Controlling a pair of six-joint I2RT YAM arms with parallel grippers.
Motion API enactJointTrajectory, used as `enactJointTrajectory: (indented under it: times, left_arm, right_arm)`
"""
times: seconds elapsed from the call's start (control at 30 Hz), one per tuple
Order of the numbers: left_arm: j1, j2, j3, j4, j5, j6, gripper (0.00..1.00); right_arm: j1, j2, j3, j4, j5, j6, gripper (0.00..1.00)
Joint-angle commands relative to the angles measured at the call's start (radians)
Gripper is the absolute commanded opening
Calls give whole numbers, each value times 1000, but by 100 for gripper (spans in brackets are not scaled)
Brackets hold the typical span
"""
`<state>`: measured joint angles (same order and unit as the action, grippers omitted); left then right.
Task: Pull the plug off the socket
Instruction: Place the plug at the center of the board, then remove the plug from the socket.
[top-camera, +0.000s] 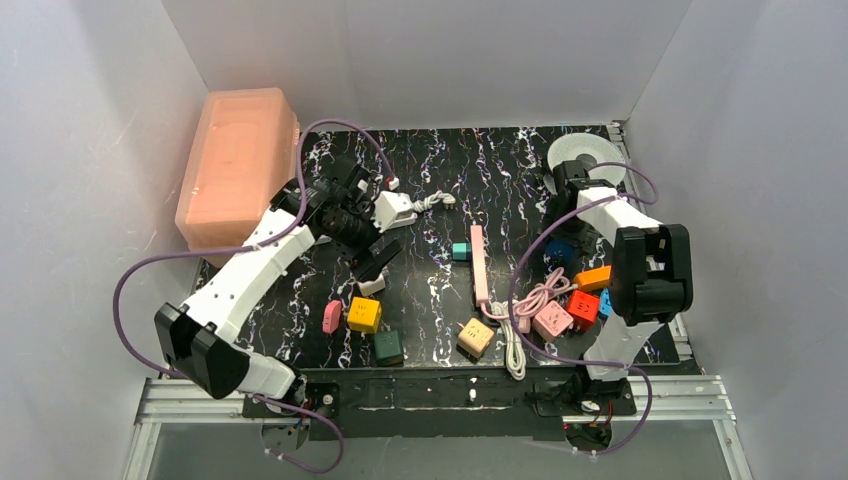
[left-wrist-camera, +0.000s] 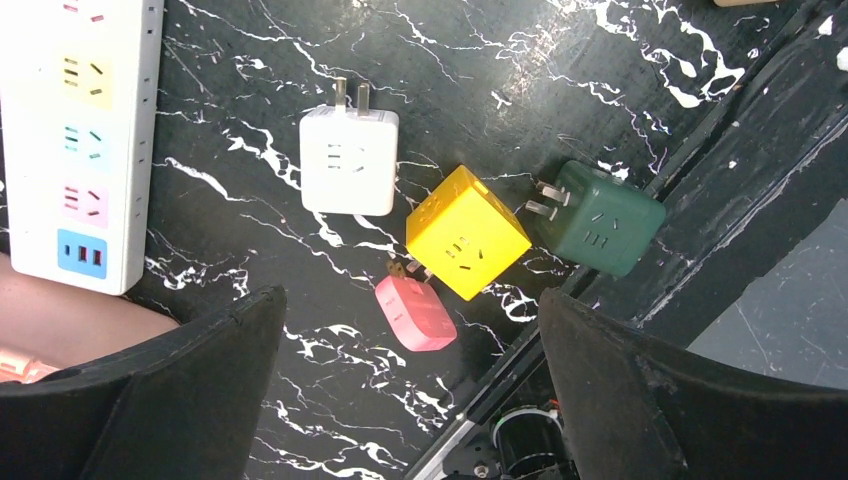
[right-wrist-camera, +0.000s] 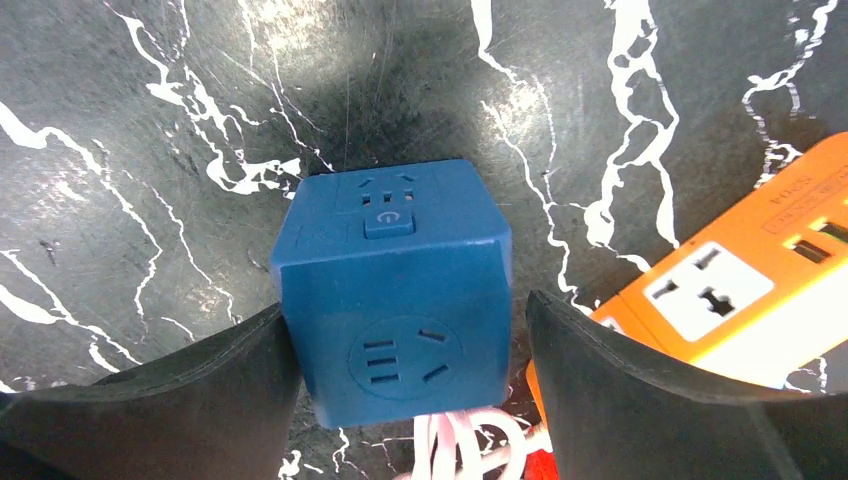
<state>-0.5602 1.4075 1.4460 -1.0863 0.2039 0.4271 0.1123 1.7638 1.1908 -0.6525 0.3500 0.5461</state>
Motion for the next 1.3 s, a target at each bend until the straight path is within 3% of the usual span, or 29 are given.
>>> enactJointTrajectory:
  times: [0.0, 0.17, 0.27, 0.47, 0.6, 0.73, 0.9, 1.07, 1.27]
  left_arm:
    - [22, -69, -4, -38, 7, -9, 98]
    - [56, -114, -8, -31, 25, 3, 98]
    - [82, -158, -25, -51, 38, 35, 98]
    - [132, -271, -84, -50, 83, 104, 98]
    - [167, -424, -155, 77, 89, 124, 98]
    - [175, -430, -157, 72, 49, 65, 98]
    - [177, -439, -155, 69, 22, 56, 98]
    - [177, -555, -121, 208, -35, 72, 98]
    - [177, -529, -51, 98, 54, 98, 98]
  right_arm:
    - [20, -83, 84, -51, 61, 15, 85]
    - [58, -231, 138, -23, 28, -18, 87]
    - [146, -279, 170, -7, 22, -71, 87]
    - [453, -275, 168, -25, 30, -116, 88]
    - [552, -261, 97, 17, -47, -82, 86]
    - [631, -231, 43, 42, -40, -85, 85]
    - [668, -166, 13, 31, 12, -77, 82]
    - [668, -127, -54, 74, 44, -54, 83]
    - [668, -79, -95, 146, 53, -63, 83]
